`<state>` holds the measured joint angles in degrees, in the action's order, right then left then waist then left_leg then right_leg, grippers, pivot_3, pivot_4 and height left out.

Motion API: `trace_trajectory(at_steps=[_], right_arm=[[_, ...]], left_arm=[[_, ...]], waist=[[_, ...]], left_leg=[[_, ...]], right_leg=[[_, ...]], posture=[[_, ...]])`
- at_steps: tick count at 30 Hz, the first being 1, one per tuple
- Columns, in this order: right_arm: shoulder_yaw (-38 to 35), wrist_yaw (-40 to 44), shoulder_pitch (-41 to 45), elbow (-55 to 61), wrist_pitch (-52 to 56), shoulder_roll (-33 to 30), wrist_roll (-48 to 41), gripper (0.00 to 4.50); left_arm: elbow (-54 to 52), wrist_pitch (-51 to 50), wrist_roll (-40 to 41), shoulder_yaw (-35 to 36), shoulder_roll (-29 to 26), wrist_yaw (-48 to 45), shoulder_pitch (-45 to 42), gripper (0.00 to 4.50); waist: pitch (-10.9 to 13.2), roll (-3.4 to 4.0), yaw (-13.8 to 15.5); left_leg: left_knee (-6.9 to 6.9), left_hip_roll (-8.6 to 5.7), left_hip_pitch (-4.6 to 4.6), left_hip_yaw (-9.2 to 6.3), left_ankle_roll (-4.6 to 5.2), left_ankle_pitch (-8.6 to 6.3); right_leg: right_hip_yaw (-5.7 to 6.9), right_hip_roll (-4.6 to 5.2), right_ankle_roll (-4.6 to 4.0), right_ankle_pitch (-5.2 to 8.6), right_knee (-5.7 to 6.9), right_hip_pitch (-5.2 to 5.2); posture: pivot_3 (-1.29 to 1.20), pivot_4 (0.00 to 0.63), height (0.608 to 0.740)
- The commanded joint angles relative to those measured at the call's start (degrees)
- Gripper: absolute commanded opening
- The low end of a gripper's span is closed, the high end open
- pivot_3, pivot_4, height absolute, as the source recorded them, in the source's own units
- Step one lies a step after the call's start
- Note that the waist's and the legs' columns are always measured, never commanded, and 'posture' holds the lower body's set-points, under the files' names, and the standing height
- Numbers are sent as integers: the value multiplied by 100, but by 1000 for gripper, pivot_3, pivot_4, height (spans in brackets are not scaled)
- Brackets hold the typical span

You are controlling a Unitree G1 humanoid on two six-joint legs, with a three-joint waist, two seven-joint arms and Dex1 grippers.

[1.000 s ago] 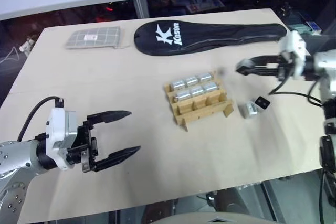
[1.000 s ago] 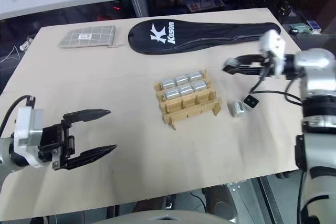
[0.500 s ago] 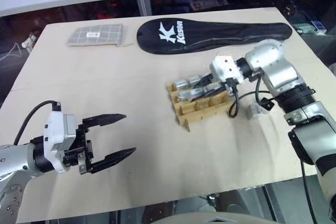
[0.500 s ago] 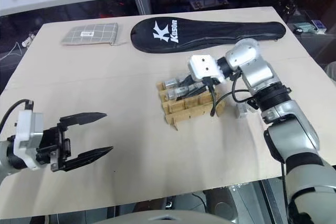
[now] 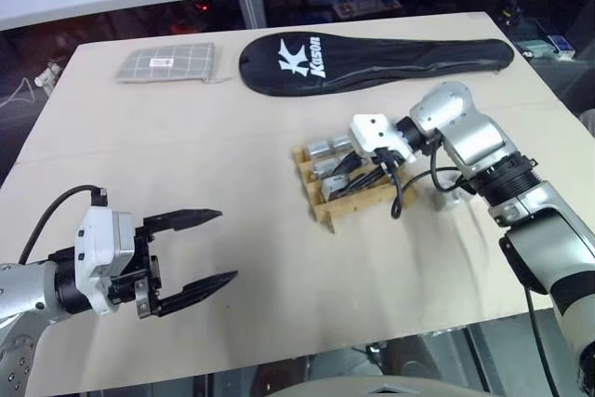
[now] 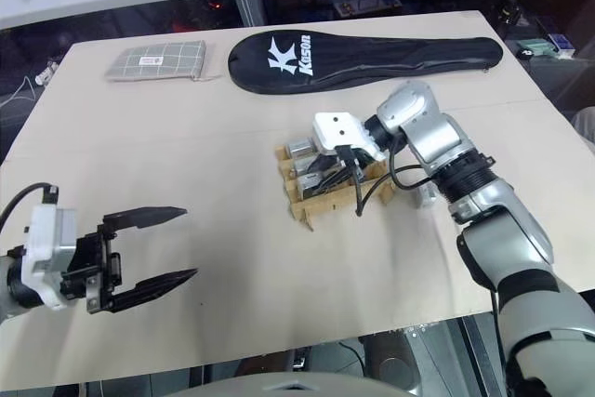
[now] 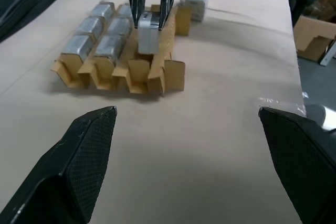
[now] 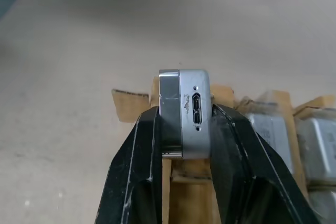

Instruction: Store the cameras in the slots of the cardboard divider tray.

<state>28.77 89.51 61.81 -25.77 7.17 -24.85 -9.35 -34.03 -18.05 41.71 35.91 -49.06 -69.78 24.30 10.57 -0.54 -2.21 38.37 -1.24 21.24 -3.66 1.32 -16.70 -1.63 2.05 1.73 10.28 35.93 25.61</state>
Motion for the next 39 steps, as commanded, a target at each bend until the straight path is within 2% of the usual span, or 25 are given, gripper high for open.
trace_trajectory(at_steps=[1,17,23,26,27,29,33,39], right_arm=[[-117,177,174,46,46,93,57,691],[-197,-79,308,-780,-365,278,721,691],[-173,-1,205,-683,-346,323,751,691],[-286,-59,187,-614,-288,371,661,2244],[-409,-160,185,-583,-271,408,573,2599],[-597,-58,189,-317,98,292,364,3634],[-1027,29,-34,613,867,-236,-74,3634],[-1913,-465,-877,1510,1831,-1188,-560,3634]], left_arm=[[22,124,-31,184,-40,-38,-44,4500],[43,108,-48,309,-50,-108,-37,4500],[44,88,-46,344,-60,-154,-39,4500],[54,81,-35,340,-52,-174,-46,4500],[54,87,-40,320,-45,-180,-47,4500],[61,97,-49,271,-35,-177,-68,4500],[91,95,-32,218,-26,-178,-149,4500],[173,125,-52,112,-14,-253,-201,4500]], waist=[[0,0,-1],[0,0,-13],[0,0,-10],[0,0,-13],[0,0,-13],[0,1,-13],[0,0,30],[-1,-2,41]], left_leg=[[0,0,0,0,0,0],[0,-1,0,0,-3,2],[0,-1,0,0,-3,2],[0,-1,0,0,-3,2],[0,-1,0,0,-3,2],[0,-1,0,-1,-3,2],[1,-2,8,-10,-3,1],[1,-5,11,-9,-2,1]], right_leg=[[0,0,0,0,0,0],[1,-2,-1,-1,2,1],[1,-1,-1,-1,2,1],[1,-1,-1,-1,2,1],[1,-2,-1,-1,2,1],[1,-2,-1,-1,2,1],[8,3,-1,-1,-1,3],[11,7,0,0,-4,2]], posture=[[0,150,740],[0,150,740],[0,150,740],[0,150,740],[0,150,740],[0,150,740],[0,150,740],[0,150,740]])
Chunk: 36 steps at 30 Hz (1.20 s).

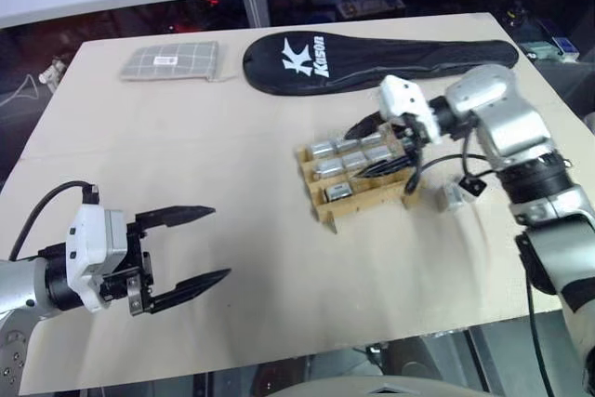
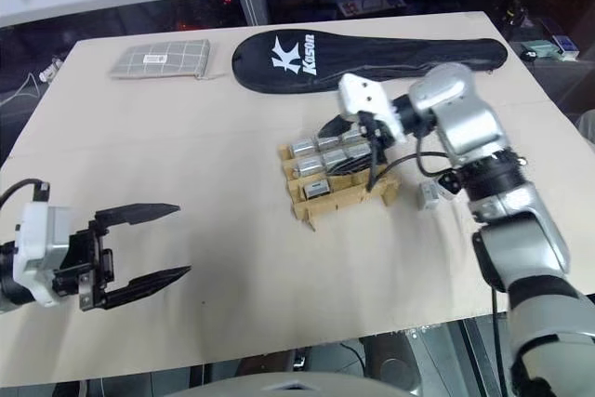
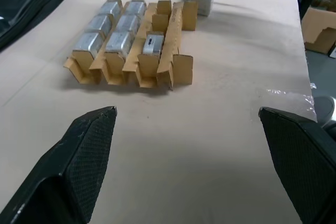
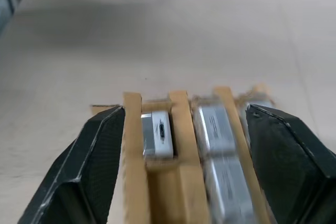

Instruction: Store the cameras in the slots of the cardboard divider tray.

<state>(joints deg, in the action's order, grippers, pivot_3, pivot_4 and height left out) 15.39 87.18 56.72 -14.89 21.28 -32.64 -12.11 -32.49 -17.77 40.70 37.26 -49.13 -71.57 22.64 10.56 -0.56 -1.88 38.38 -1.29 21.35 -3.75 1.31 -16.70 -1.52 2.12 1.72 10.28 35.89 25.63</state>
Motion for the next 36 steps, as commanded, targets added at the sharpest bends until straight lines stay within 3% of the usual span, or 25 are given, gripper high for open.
trace_trajectory(at_steps=[1,8,15,24,36], right_arm=[[-784,-365,-633,515,534,-626,-331,3634],[-1849,-1271,-2263,782,653,-1432,-474,3634],[-2318,-1898,-3220,541,175,-1506,-420,3634],[-2359,-2256,-3232,-279,-339,-1468,-374,3634],[-2447,-2264,-3230,-322,-137,-1477,-629,3634]], left_arm=[[53,101,47,-59,-19,-87,-75,4500],[332,122,21,-288,-186,-249,-440,4500],[436,111,-15,-450,-277,-296,-653,4500],[432,77,-18,-509,-304,-271,-759,4500],[338,31,21,-532,-305,-179,-738,4500]], waist=[[0,0,34],[0,1,67],[-1,-1,79],[-1,-2,79],[-1,-2,78]], left_leg=[[0,0,0,0,0,0],[6,3,0,39,2,0],[13,9,-5,47,4,1],[22,9,-44,52,5,0],[22,14,-56,54,5,0]], right_leg=[[1,0,0,0,0,0],[-5,-12,0,0,6,-1],[-11,-21,2,0,10,-6],[-15,-23,6,0,10,-46],[-18,-30,8,0,10,-54]], posture=[[0,150,740],[0,150,740],[0,150,740],[0,150,740],[0,150,740]])
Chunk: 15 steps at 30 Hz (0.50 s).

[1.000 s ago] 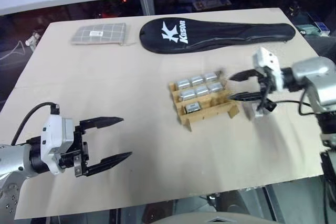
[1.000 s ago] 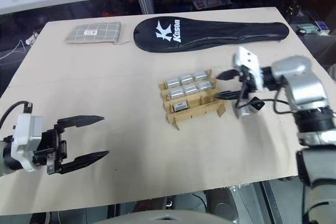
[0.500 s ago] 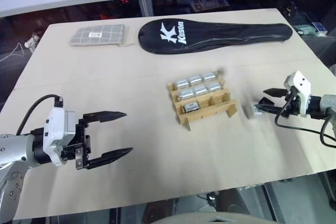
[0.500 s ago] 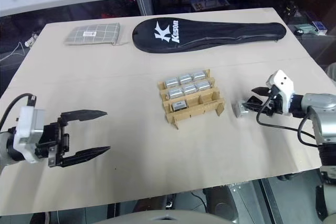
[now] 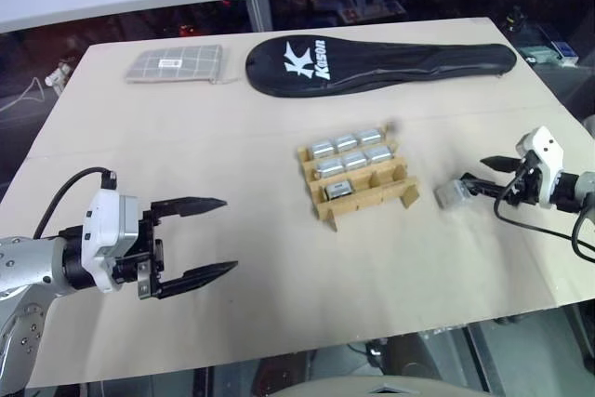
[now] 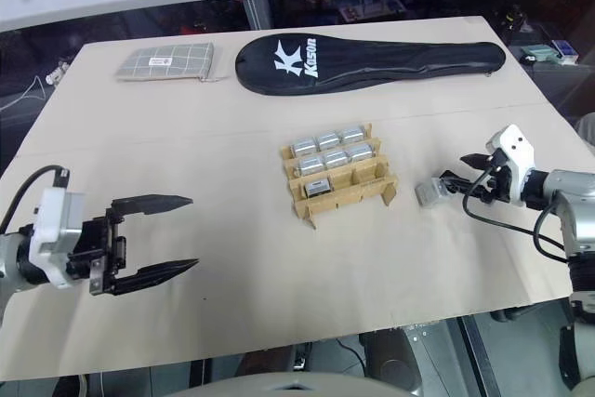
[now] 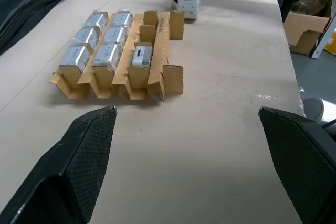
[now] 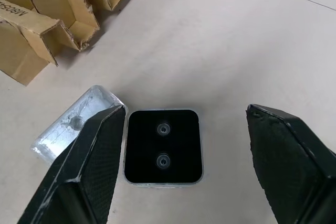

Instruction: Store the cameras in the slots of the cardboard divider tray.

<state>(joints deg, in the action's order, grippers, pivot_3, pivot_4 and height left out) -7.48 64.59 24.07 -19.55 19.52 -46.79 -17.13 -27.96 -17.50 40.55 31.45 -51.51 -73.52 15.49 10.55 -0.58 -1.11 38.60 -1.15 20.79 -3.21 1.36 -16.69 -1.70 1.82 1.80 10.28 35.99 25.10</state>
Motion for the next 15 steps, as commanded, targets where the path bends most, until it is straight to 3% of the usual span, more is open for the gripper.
trace_trajectory(at_steps=[1,15], right_arm=[[-161,-11,38,160,54,-60,-139,3634],[-229,-52,-71,406,349,-154,-388,3634]], left_arm=[[-117,1,33,44,-70,15,-28,4500],[-133,-66,44,-33,-78,33,-114,4500]], waist=[[0,0,2],[0,0,11]], left_leg=[[0,0,0,0,0,0],[0,0,1,-1,0,0]], right_leg=[[0,0,0,0,0,0],[1,0,0,0,0,0]], posture=[[0,150,740],[0,150,740]])
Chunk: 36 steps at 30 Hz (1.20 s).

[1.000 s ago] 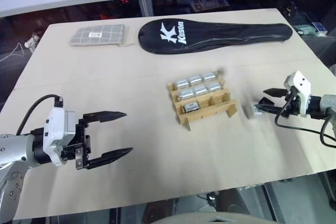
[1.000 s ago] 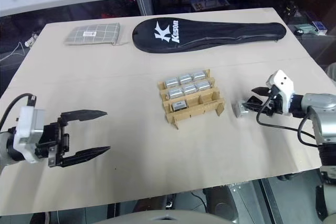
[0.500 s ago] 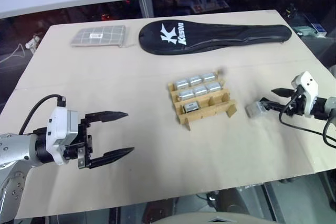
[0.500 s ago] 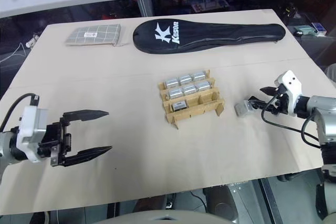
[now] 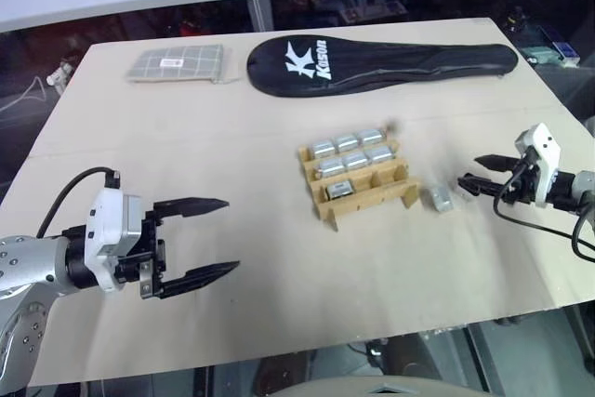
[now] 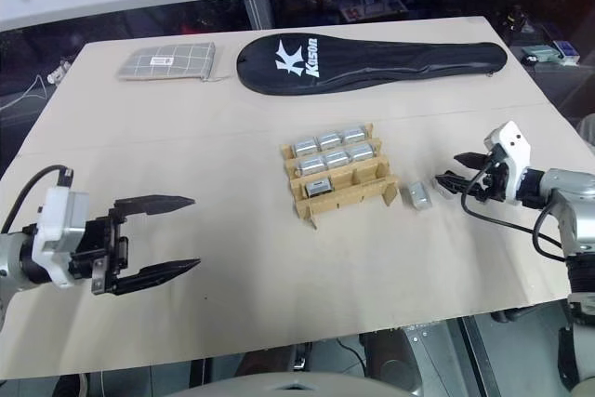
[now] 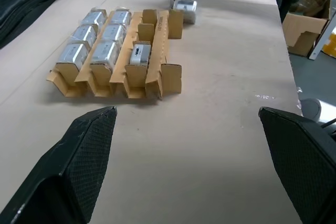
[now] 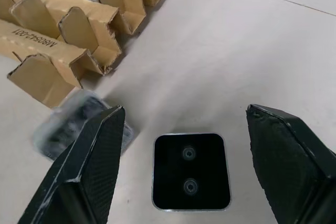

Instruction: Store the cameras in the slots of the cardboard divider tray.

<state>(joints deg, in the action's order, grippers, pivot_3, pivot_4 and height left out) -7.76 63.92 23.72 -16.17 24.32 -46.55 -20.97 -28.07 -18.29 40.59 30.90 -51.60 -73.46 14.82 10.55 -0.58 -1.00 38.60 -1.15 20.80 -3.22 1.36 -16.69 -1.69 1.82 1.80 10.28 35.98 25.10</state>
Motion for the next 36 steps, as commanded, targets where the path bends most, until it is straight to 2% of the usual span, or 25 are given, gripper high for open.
trace_trajectory(at_steps=[1,18,28,36], right_arm=[[-184,16,-68,46,-172,-198,34,3634],[257,-27,-95,-606,-1010,-93,688,3634],[93,55,-83,-334,-638,-2,344,3634],[180,61,-196,-295,-651,-56,459,3634]], left_arm=[[-122,10,40,16,-66,26,-54,4500],[-94,8,21,19,-66,5,-79,4500],[-69,31,8,35,-48,-2,-61,4500],[-59,55,0,-14,-35,-7,-85,4500]], waist=[[0,0,1],[-6,-11,-11],[-8,-12,-6],[-7,-11,0]], left_leg=[[0,0,0,0,0,0],[0,0,-8,5,0,0],[4,1,-22,-1,0,0],[4,1,-18,-4,0,0]], right_leg=[[0,0,0,0,0,0],[-4,-1,0,0,0,-6],[-1,-2,7,4,0,-24],[3,0,3,1,-5,-23]], posture=[[0,150,740],[0,150,740],[0,150,740],[0,150,740]])
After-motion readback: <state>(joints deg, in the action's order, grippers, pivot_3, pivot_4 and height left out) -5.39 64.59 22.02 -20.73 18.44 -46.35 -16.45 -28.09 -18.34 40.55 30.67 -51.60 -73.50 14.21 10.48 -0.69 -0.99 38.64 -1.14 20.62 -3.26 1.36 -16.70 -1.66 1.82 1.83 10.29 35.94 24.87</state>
